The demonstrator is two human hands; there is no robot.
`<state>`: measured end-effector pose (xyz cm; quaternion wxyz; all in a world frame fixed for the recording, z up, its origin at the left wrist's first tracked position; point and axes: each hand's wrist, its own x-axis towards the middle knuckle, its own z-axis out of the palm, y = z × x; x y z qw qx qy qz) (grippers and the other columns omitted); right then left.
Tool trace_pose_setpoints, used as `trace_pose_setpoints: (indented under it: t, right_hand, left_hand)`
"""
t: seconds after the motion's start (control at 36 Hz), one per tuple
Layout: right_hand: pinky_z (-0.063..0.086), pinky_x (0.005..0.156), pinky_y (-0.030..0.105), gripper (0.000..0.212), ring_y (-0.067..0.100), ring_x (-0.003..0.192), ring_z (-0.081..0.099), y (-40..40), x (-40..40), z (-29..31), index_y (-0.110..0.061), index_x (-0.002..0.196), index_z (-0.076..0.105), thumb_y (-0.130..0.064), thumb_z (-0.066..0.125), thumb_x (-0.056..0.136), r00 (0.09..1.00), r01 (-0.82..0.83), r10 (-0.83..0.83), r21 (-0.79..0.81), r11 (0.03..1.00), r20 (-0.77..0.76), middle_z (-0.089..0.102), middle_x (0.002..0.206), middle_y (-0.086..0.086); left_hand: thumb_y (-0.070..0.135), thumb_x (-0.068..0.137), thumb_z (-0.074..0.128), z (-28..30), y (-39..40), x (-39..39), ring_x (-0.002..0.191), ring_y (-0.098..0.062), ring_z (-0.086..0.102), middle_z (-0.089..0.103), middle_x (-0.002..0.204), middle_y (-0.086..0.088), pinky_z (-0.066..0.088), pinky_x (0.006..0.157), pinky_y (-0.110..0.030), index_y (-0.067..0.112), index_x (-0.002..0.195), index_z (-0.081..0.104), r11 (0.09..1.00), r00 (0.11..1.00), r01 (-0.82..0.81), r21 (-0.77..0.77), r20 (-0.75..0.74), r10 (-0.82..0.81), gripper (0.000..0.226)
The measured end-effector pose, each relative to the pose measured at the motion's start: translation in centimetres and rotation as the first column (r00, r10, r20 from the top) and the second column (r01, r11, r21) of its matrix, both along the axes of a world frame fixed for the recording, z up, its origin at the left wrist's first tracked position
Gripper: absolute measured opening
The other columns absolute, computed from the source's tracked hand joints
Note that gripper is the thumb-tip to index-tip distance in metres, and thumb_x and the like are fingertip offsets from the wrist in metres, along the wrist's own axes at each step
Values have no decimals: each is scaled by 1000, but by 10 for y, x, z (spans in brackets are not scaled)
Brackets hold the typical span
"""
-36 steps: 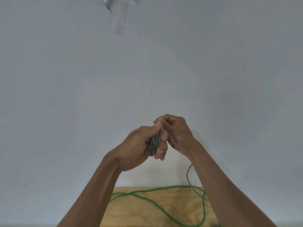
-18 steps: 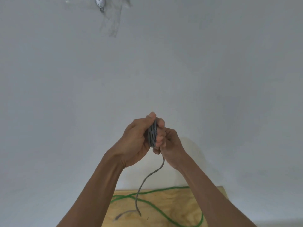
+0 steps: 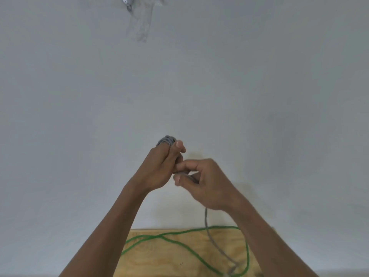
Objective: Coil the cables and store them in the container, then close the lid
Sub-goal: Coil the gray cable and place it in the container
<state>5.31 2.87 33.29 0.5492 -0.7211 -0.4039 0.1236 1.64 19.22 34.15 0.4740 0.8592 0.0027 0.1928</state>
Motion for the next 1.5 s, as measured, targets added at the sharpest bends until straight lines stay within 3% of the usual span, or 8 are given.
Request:
trace_pose_setpoints:
  t: [0.17, 0.39, 0.53, 0.72, 0.94, 1.28, 1.39, 1.5]
  right_hand:
    - [56, 68, 34, 11, 26, 67, 68, -3, 23, 36, -18, 91, 73, -8, 72, 89, 987, -50, 37, 83, 995, 157, 74, 75, -9]
    - [43, 56, 26, 13, 22, 60, 52, 4, 59, 33, -9, 80, 75, -11, 85, 72, 999, -53, 54, 259, 964, 5, 69, 68, 0]
    - [44, 67, 48, 18, 34, 69, 56, 9, 62, 8, -10, 86, 78, -27, 81, 80, 972, -61, 130, 328, 943, -193, 69, 78, 19]
    - [32, 52, 32, 43, 16, 53, 45, 14, 27, -25, -30, 55, 65, -6, 59, 89, 955, -10, 91, 278, 960, -282, 60, 56, -8]
    - [40, 56, 12, 17, 1, 52, 53, 14, 2, -39, -17, 107, 75, -19, 61, 98, 989, 101, -87, 113, 988, -121, 62, 66, -7]
    - [58, 76, 33, 10, 8, 80, 72, -7, 16, 20, -27, 94, 76, -21, 71, 87, 940, 38, -24, -35, 999, 339, 76, 85, -14]
    - [45, 59, 21, 10, 5, 57, 62, -9, 36, 44, -17, 77, 75, -12, 84, 77, 962, -41, 27, 44, 998, 272, 72, 66, -9]
    - [49, 62, 23, 15, 10, 63, 63, -7, 52, 50, -5, 74, 74, -6, 88, 69, 974, -72, 43, 125, 990, 220, 72, 68, 1]
  left_hand:
    - [60, 104, 12, -4, -3, -12, 65, -17, 52, 60, 66, -5, 40, 72, -34, 6, 82, 60, 984, 971, 142, -108, -176, -160, 76]
    - [69, 98, 20, 0, -26, -20, 58, -24, 49, 54, 60, -9, 45, 78, -48, 10, 84, 60, 830, 917, 252, -497, -152, -370, 72]
    - [56, 102, 29, 11, -36, -22, 55, -25, 45, 48, 57, -12, 50, 68, -38, 8, 80, 60, 698, 891, 315, -643, -53, -451, 61]
    - [50, 103, 32, 30, -30, -13, 62, -28, 51, 52, 60, -14, 48, 65, -37, 8, 86, 62, 718, 936, 288, -634, 28, -351, 54]
    - [51, 100, 36, 23, -10, -4, 67, -22, 55, 59, 67, -9, 42, 84, -51, 7, 95, 60, 845, 981, 169, -507, 1, -195, 50]
    - [38, 108, 32, 10, -6, -14, 65, -8, 57, 65, 69, 1, 45, 66, -17, 3, 85, 67, 989, 993, 89, -115, -61, -97, 54]
    - [48, 105, 26, 9, -13, -19, 69, -21, 64, 72, 78, -16, 46, 70, -26, -4, 93, 65, 961, 966, 184, -205, -146, -215, 66]
    - [59, 104, 25, 7, -16, -21, 67, -28, 54, 68, 72, -17, 36, 72, -44, -2, 92, 63, 911, 938, 217, -350, -182, -293, 72]
